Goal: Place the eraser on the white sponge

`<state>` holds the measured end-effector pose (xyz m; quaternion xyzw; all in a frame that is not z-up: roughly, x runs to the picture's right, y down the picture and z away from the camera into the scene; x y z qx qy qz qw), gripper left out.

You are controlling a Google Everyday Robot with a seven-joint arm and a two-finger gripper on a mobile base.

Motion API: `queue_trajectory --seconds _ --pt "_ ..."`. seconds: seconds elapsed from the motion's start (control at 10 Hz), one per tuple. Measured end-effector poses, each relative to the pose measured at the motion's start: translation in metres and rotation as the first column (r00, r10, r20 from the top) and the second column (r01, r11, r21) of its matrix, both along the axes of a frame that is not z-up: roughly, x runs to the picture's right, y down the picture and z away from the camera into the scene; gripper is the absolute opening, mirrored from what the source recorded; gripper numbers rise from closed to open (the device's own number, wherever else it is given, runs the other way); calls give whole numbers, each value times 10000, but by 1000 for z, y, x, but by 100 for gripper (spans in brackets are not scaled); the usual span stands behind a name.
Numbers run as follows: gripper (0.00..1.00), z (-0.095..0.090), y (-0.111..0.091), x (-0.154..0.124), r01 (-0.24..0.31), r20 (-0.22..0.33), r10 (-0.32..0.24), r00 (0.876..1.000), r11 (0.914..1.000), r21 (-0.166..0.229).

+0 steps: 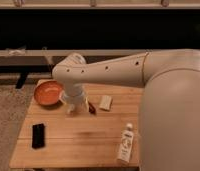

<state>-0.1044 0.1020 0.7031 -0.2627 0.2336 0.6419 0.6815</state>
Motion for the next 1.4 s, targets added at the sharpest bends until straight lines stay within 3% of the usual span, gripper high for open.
queue_trajectory --seconds 0.5,0.7,0.9,1.2,1.4 --pt "65 0 0 0 4 -1 -4 10000 10000 1" --pt "65 0 2 -5 183 177 -187 9997 9996 209" --pt "65 -6 15 -35 525 650 -548 9964 9980 364" --pt "65 -21 54 -99 1157 1234 -1218 9848 9917 552" --pt "65 -16 82 -153 1778 1593 -1848 9698 9824 570"
